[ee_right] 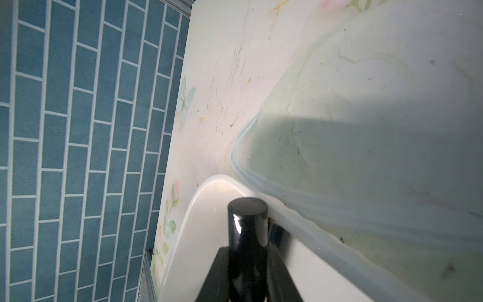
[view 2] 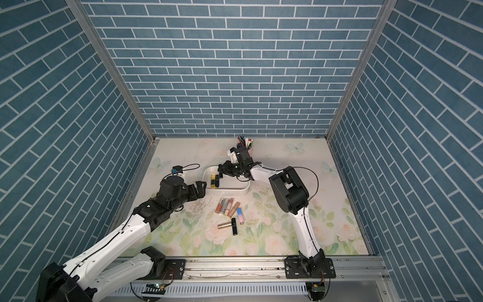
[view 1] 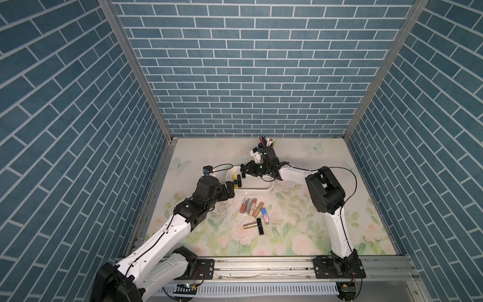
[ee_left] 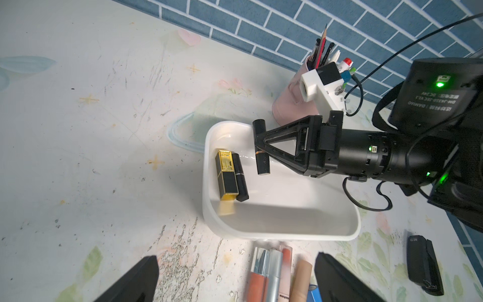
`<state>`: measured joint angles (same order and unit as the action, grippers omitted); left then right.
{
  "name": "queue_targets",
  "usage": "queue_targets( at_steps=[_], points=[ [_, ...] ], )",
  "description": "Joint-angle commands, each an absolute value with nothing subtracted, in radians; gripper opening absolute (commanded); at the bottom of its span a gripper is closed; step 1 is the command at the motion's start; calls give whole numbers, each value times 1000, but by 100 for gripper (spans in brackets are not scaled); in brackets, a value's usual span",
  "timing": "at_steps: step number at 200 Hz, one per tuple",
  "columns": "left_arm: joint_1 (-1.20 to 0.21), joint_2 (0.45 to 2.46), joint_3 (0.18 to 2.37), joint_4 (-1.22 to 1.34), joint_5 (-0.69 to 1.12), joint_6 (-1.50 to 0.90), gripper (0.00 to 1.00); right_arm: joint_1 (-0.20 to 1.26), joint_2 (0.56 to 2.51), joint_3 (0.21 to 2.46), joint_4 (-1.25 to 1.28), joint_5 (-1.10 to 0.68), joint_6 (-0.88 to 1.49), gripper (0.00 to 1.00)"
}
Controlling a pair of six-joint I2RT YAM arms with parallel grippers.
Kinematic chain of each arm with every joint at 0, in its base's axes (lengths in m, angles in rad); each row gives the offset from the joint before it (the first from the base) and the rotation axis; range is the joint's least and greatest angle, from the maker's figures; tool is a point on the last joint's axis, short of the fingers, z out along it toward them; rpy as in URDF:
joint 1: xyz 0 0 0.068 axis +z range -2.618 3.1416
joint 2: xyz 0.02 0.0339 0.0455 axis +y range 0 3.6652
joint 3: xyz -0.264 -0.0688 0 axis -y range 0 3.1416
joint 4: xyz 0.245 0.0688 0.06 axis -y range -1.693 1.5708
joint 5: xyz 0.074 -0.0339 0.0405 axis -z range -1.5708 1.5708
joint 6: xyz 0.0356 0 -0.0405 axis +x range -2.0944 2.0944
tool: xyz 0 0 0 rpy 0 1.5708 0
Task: Put the lipstick into the storage box
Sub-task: Place the lipstick in the storage box.
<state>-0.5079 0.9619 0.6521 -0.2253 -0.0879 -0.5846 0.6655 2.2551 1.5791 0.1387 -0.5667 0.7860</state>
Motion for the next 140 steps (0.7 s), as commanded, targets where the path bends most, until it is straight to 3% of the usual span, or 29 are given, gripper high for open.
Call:
queue_targets(
  at_steps=[1,86,140],
  points=[
    [-499,939,635,-226,-78,-567,100,670,2298,1604,80,-539,764,14],
    [-482,910,611,-223,-61,-563,100,689,2264,1568,57,-479,747,20],
    [-479,896,604,-230,-58,-563,100,694,2272,1569,56,-465,754,37]
  ],
)
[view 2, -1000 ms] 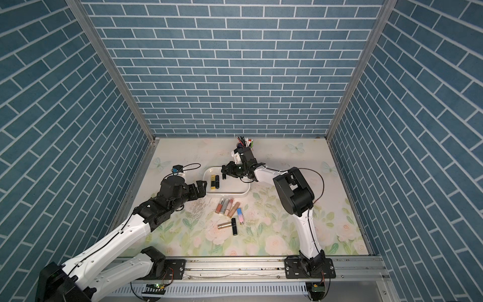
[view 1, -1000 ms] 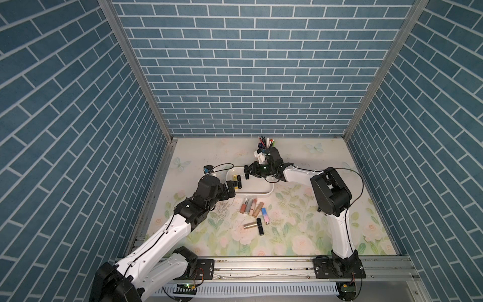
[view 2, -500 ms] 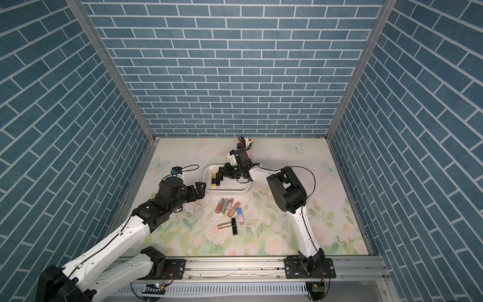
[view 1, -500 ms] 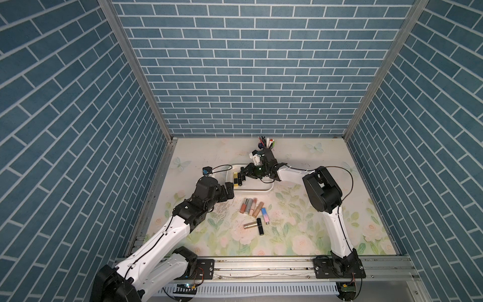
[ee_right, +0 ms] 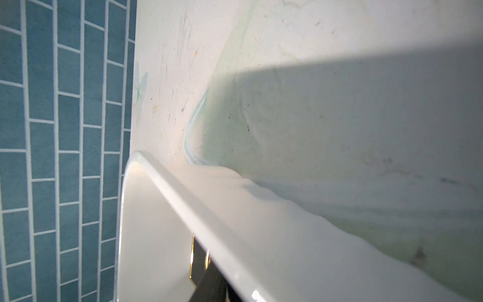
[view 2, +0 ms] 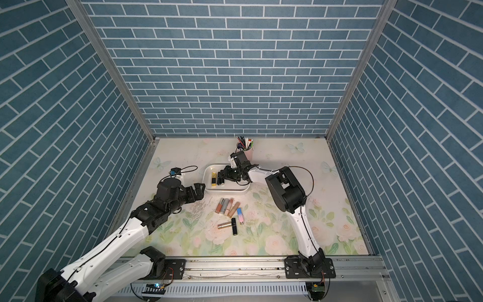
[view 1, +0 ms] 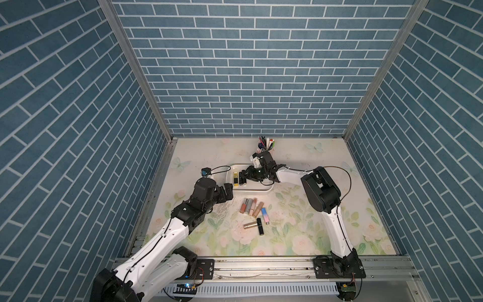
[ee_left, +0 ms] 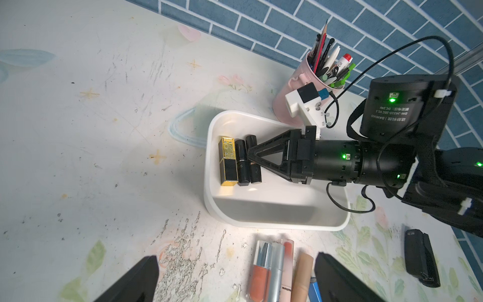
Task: Put the lipstick into the storage box
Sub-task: Place the lipstick in the storage box.
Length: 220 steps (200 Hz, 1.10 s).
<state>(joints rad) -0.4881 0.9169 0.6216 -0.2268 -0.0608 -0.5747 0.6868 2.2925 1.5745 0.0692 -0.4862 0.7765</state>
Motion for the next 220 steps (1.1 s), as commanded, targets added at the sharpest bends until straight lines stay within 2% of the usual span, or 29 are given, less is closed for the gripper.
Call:
queue_targets(
  at_steps=[1,26,109,155,220],
  points=[
    [-478,896,604,-231,-58,-563,100,694,2271,1569,56,-464,755,37],
    [-475,885,601,-235,-57,-564,100,698,2268,1571,56,-459,755,41],
    [-474,861,600,-228,-14,-569,100,726,2201,1565,42,-423,731,46],
    [-474,830,597,-206,33,-566,100,752,2102,1570,-38,-350,674,53],
    [-475,770,609,-151,116,-586,100,782,1924,1485,-135,-229,571,57]
  ],
)
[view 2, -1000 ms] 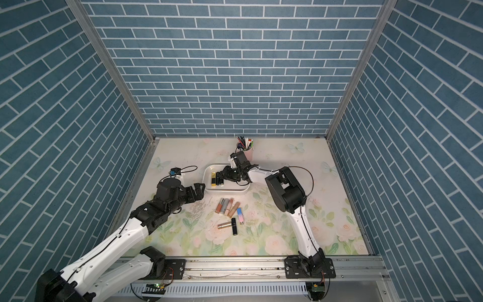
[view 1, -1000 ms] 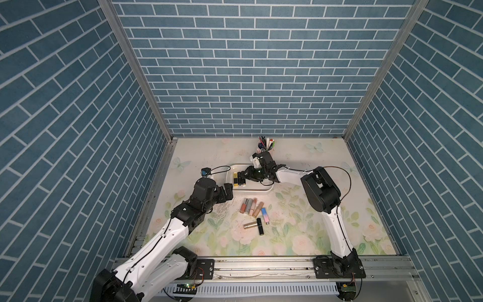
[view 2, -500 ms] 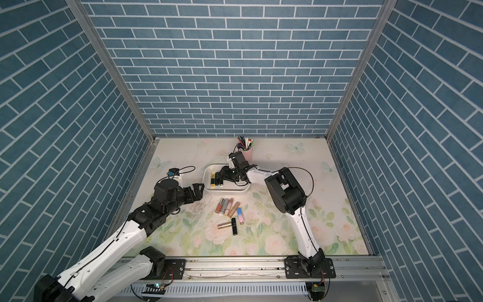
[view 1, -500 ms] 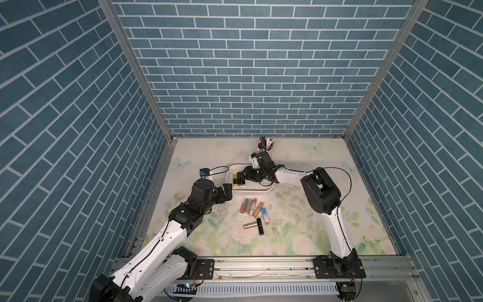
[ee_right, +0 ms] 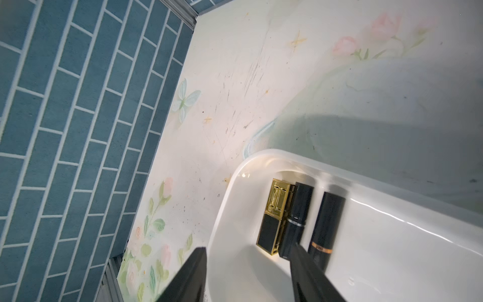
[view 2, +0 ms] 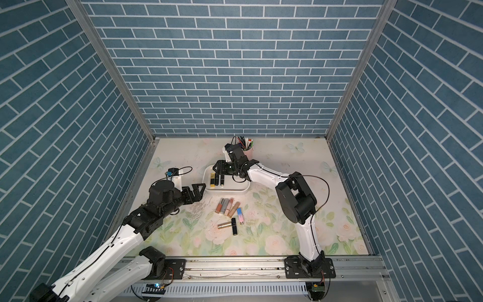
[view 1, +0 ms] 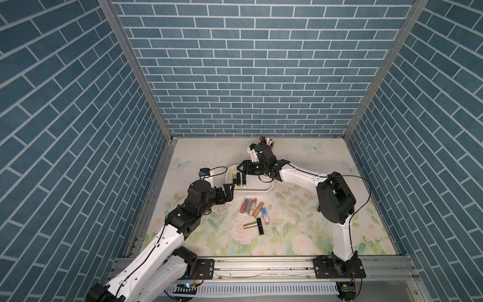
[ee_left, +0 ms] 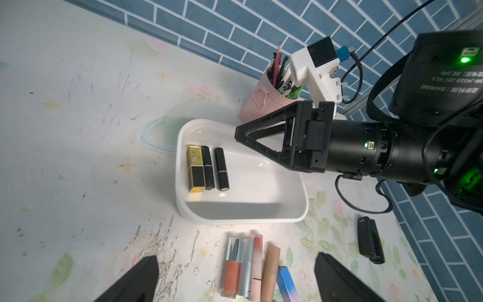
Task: Put the lipstick into the storage box
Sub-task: Place the lipstick in the storage box, then pick up the lipstick at the center of the board.
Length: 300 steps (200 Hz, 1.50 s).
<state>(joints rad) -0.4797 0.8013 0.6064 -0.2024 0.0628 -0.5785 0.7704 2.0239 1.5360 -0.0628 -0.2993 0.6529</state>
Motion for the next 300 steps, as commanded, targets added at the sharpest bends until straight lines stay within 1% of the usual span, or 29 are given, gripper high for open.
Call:
queue_targets(
  at_steps=[1,36,75,101,124,162,191,231,300],
  points=[
    [-475,769,609,-149,117,-585,100,782,1921,1482,-138,-227,569,57],
    [-475,719,574,-65,168,-595,100,789,1780,1408,-207,-186,504,58],
    [-475,683,527,15,157,-582,100,793,1619,1305,-301,-156,433,59],
    [-474,677,515,63,154,-552,100,803,1551,1256,-380,-134,396,59],
    [-478,684,462,109,158,-521,100,823,1509,1201,-416,-118,382,59],
    [-483,735,441,123,190,-508,100,876,1500,1121,-450,-83,397,59],
    [-520,768,439,121,204,-495,100,929,1537,1077,-453,-33,409,59],
    [-580,766,426,89,162,-488,100,999,1598,1052,-473,38,431,57],
    [-587,731,419,28,115,-486,100,1047,1653,1032,-493,110,480,50]
  ],
)
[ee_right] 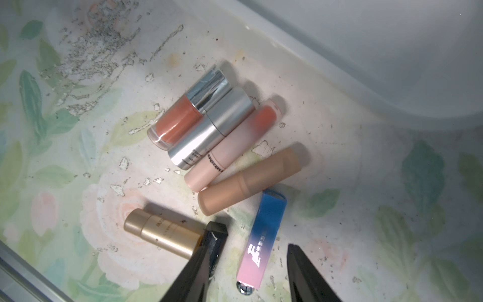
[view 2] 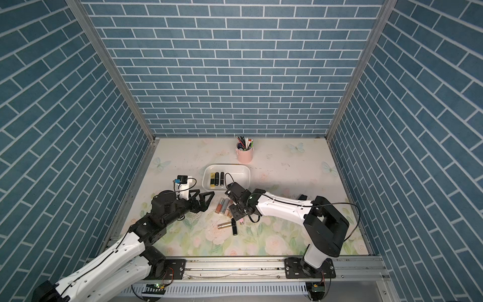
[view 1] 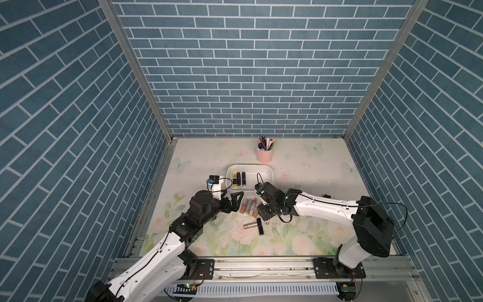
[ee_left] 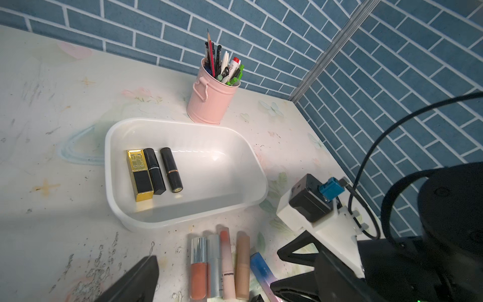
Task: Put the lipstick into the storage box
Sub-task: Pick up the lipstick at the center of the board.
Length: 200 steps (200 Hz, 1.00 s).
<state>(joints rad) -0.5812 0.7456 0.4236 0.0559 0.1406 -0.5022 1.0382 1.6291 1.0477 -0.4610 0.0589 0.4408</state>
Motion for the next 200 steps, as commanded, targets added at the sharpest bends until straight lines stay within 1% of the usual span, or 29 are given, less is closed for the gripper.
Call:
queue_targets(
  at_steps=[1,34,101,200],
  points=[
    [-586,732,419,28,115,-485,100,1047,1652,1032,-493,110,481,50],
    [-586,732,416,20,111,-485,100,1058,1673,1030,-489,116,492,46],
    [-587,727,411,14,104,-486,100,1071,1700,1016,-482,117,503,44],
    [-586,725,408,4,90,-483,100,1074,1732,1005,-471,117,505,38]
  ],
)
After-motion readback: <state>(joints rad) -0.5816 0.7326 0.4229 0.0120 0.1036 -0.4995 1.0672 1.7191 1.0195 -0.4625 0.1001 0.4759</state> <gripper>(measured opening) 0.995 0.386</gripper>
